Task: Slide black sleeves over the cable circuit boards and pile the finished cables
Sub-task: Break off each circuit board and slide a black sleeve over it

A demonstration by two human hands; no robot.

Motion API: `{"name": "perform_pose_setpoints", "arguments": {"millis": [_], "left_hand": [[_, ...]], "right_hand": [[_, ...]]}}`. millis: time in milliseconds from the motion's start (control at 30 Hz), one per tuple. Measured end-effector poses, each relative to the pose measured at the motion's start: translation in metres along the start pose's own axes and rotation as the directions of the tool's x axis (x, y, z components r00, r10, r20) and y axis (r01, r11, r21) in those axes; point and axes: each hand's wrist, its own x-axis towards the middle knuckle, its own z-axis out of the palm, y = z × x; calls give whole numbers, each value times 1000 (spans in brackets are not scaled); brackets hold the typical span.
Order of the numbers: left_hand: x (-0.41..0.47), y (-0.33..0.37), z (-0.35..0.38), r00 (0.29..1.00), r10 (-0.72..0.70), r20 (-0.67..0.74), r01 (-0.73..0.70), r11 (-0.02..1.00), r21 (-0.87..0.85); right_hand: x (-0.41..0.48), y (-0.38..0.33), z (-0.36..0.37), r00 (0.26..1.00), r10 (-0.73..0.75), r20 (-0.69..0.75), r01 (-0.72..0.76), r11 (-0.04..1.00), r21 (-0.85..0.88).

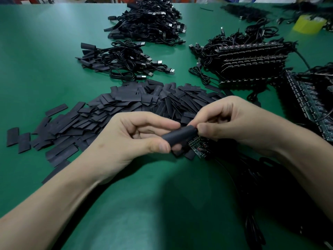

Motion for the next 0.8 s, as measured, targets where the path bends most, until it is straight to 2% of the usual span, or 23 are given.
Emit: {"name": "perform_pose_setpoints", "arguments": {"millis": [100,200,267,333,400,500,600,667,800], "left_hand": [[4,-3,-2,980,42,-196,-27,997,78],[5,-4,-1,939,142,-313,-83,978,193],[3,-3,-2,901,294,-319,-160,909,385],[1,-1,-4,853,452,-261,-220,765,605],[-1,-1,-3,838,513,-186,-247,660,710],[-1,-2,0,871,444,-211,-207,720,662],[1,-4,1,883,396,-253,-156,755,638],[2,-5,1,889,367,-274,-133,780,611],[3,-5,-2,887,303,-347,-124,883,453]], "right_hand": [[2,1,0,995,-11,-95,13,1000,23],[2,1,-1,991,-42,-124,32,996,-85],[2,1,-3,995,-34,-97,14,980,-196],[1,1,-6,996,-28,-85,2,959,-285],[0,3,-6,988,-74,-135,17,925,-380],[-1,2,0,941,-271,-204,99,795,-598],[0,0,6,876,-461,-143,197,612,-766],[0,2,7,863,-492,-115,208,553,-807],[0,4,2,870,-486,-79,183,468,-865]]}}
